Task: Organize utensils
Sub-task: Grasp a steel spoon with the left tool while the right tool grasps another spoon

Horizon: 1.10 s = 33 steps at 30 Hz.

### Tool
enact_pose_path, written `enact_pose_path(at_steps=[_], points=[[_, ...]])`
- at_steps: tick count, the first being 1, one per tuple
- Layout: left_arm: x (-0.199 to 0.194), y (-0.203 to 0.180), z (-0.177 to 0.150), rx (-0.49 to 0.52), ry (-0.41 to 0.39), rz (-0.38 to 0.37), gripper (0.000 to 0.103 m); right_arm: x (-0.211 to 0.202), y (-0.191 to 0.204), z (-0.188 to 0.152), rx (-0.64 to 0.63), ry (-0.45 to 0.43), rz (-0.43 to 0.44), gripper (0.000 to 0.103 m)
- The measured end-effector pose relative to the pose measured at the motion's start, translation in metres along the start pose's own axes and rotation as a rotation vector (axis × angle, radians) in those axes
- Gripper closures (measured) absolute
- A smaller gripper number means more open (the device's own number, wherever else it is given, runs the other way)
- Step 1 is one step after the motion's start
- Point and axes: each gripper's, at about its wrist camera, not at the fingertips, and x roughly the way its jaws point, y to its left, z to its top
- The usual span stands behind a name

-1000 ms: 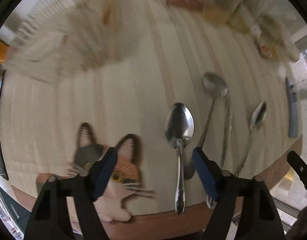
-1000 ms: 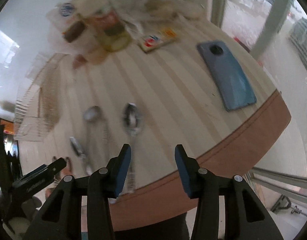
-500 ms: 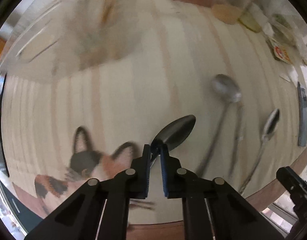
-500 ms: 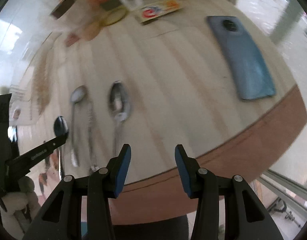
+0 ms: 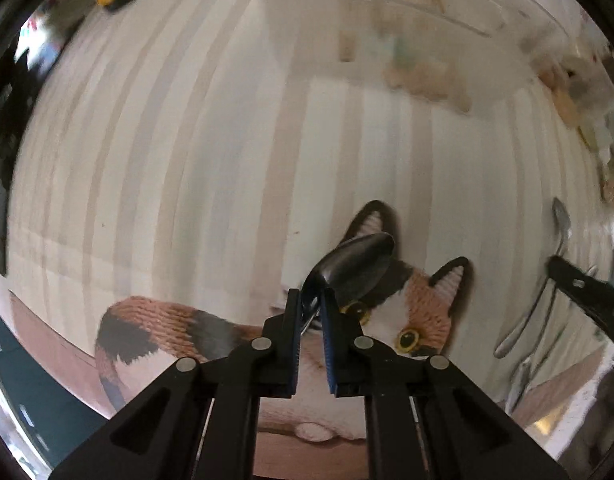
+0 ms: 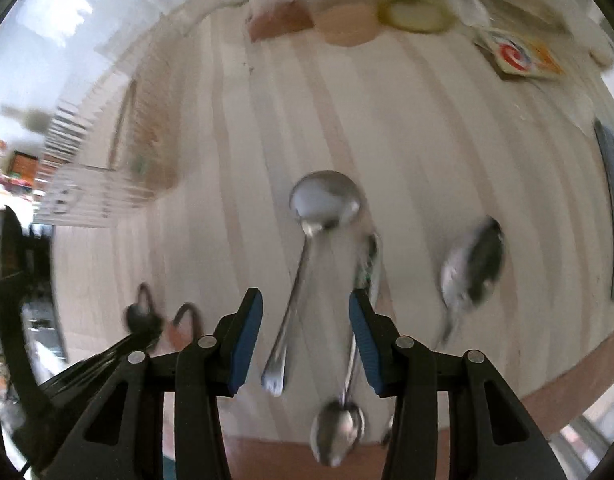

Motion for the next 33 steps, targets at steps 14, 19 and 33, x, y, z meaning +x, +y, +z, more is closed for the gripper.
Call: enact_pose_path(at_steps=[14, 19, 33], points=[[0.006, -0.013, -0.027, 0.237, 0.022, -0.024, 0.074, 0.028, 0.063, -0.027, -0.242, 0.066, -0.130, 0.098], [0.008, -0.037, -0.031, 0.257, -0.011, 0.048, 0.099, 0.030, 0.063, -0.029, -0.226, 0.068, -0.129, 0.098], [-0.052, 0.021, -0.019, 0.121, -0.138, 0.071, 0.099, -0.007, 0.017, -0.043, -0.141, 0.009, -0.023, 0.098]])
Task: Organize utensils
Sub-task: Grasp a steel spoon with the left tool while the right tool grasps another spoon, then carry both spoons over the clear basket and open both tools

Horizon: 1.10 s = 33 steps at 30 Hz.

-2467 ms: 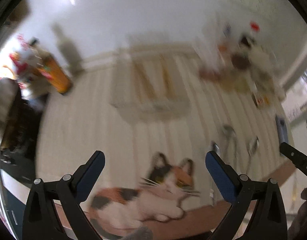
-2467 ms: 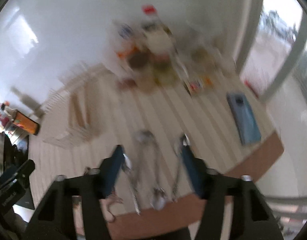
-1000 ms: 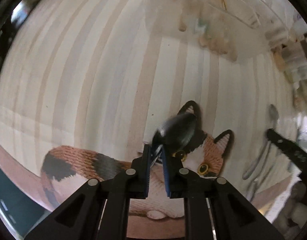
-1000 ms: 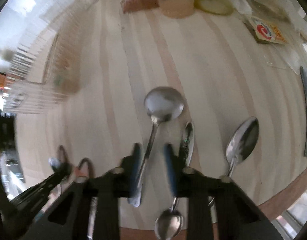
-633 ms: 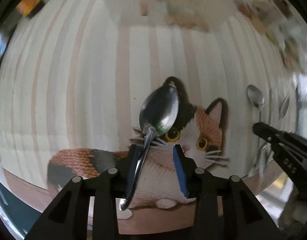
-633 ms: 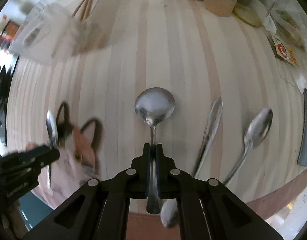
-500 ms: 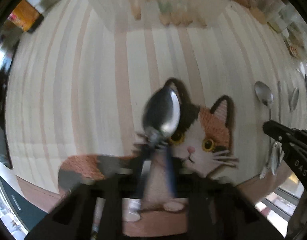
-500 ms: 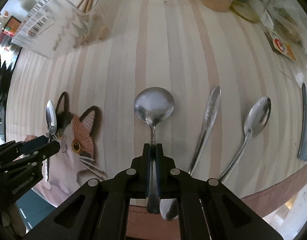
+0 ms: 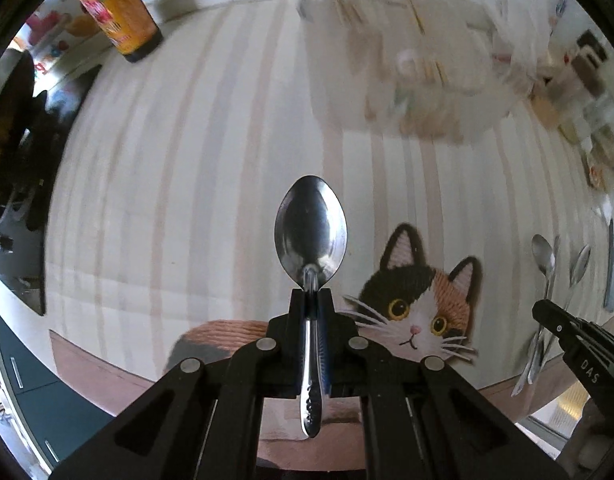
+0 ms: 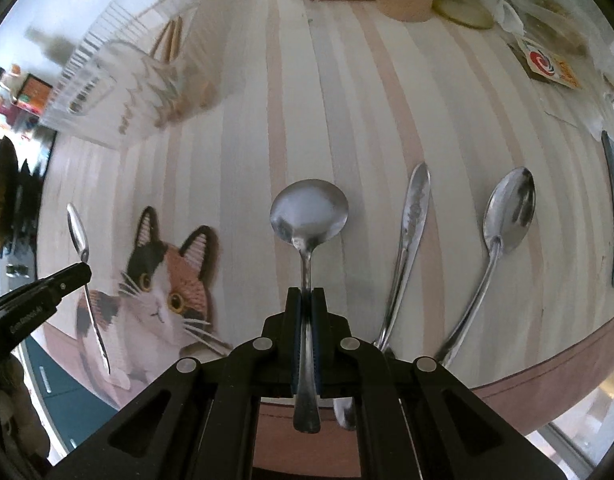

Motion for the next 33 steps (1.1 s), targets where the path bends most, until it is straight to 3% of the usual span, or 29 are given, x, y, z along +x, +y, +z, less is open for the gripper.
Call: enact_pose_path(at_steps=[5, 13, 22, 27, 33], points=[[-0.035, 0.014, -0.002, -0.024, -0.063, -0.004, 0.099, -0.027, -0.001, -0.003, -0.006, -0.050, 0.025, 0.098], [-0.090, 0.009, 0.041, -0.028, -0.208, -0.041, 0.099, -0.088, 0.024, 0.014, -0.040, -0.143, 0.049, 0.098], [-0.142, 0.001, 0.095, -0.018, -0.334, -0.118, 0.099, -0.136, 0.074, 0.065, -0.110, -0.255, 0.092, 0.098], [-0.142, -0.002, 0.143, -0.027, -0.326, -0.158, 0.099, -0.152, 0.102, 0.112, -0.137, -0.301, 0.111, 0.098], [-0.111, 0.004, 0.207, -0.051, -0.231, -0.197, 0.099, -0.144, 0.129, 0.171, -0.140, -0.291, 0.117, 0.098]])
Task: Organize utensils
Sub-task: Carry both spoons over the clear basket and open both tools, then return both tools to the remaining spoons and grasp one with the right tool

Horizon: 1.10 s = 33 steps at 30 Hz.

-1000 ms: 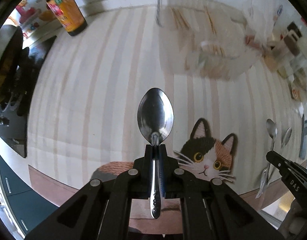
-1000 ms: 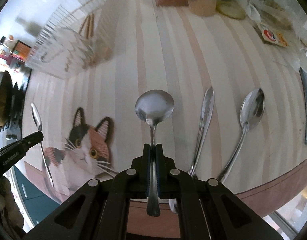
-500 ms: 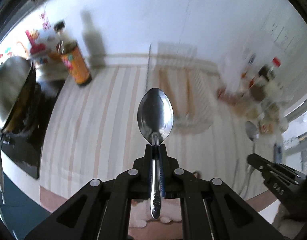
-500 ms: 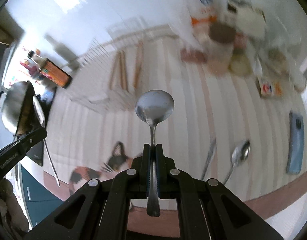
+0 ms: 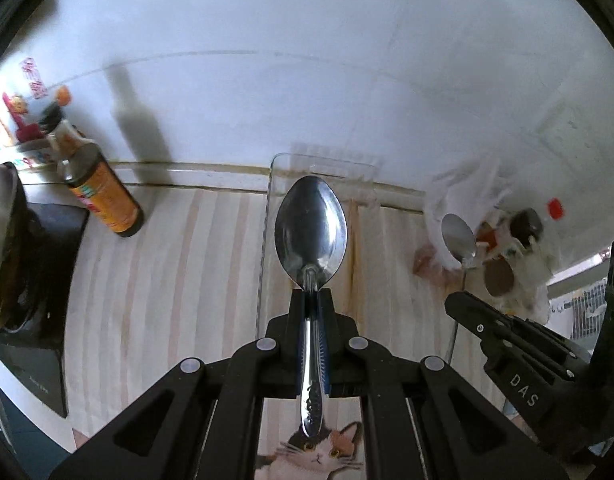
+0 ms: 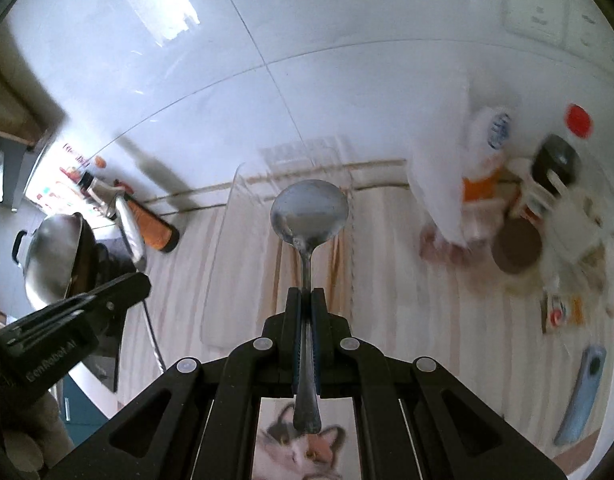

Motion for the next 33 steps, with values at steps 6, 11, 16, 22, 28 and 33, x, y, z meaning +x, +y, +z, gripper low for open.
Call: enact_pose_path(at_steps=[6, 11, 16, 22, 28, 33], points=[[0.053, 0.015, 0.027, -0.023, 0.125, -0.030, 0.099, 0.056, 0.002, 0.036, 0.023, 0.078, 0.000, 0.098], [0.064, 0.022, 0.025, -0.035, 0.154, 0.004, 0.094, 0.093, 0.005, 0.038, 0.000, 0.150, -0.026, 0.097], [0.048, 0.026, 0.005, -0.011, 0.078, 0.138, 0.051, 0.089, -0.005, 0.028, 0.027, 0.143, -0.045, 0.062], [0.010, 0.027, -0.032, 0.019, -0.116, 0.291, 0.022, 0.049, -0.031, 0.004, 0.077, 0.063, -0.117, 0.052], [-0.008, 0.014, -0.065, 0.038, -0.191, 0.287, 0.000, -0.009, -0.082, -0.053, 0.173, -0.042, -0.173, 0.043], [0.010, -0.023, -0.098, 0.070, -0.139, 0.282, 0.000, -0.031, -0.135, -0.110, 0.261, -0.019, -0.218, 0.043]])
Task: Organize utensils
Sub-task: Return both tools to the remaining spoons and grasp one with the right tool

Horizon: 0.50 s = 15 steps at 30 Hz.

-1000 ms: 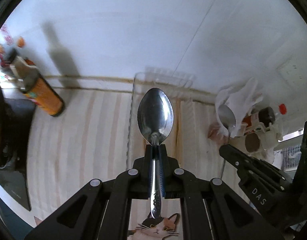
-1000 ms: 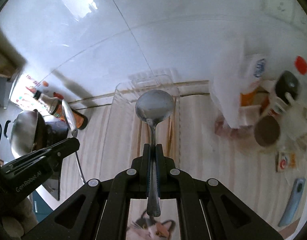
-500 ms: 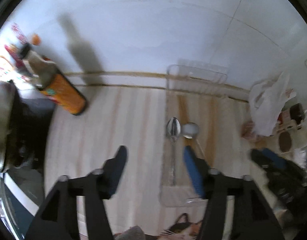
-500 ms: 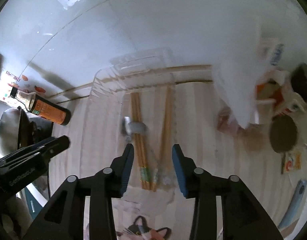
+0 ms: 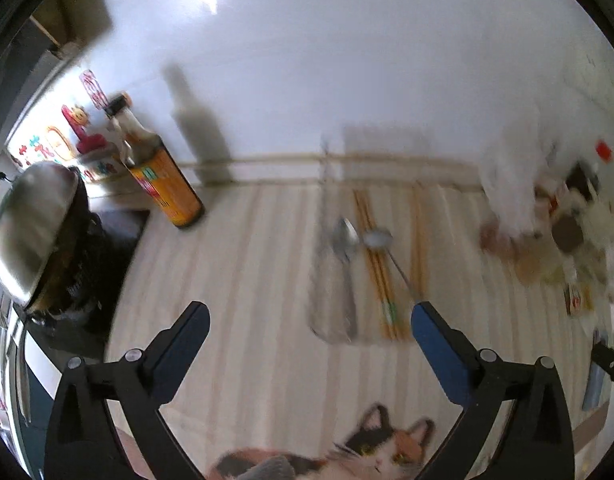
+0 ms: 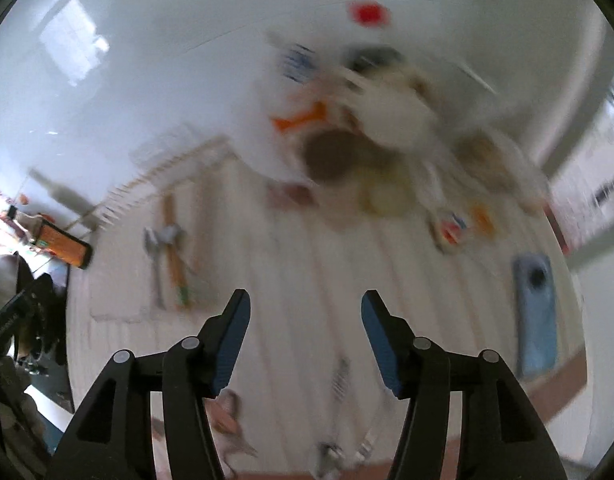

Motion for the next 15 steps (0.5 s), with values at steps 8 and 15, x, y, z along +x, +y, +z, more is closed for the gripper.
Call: enact_pose_path(at_steps=[8, 15], points=[[0.033, -0.079, -0.068, 0.097, 0.181, -0.002, 0.000, 0.059, -0.079, -0.068, 0.106, 0.209, -0.025, 0.053], [0.053, -0.129, -0.108, 0.224, 0.314, -0.010, 0.000, 0.105, -0.076, -0.097, 0.032, 0.238, -0.098, 0.076]])
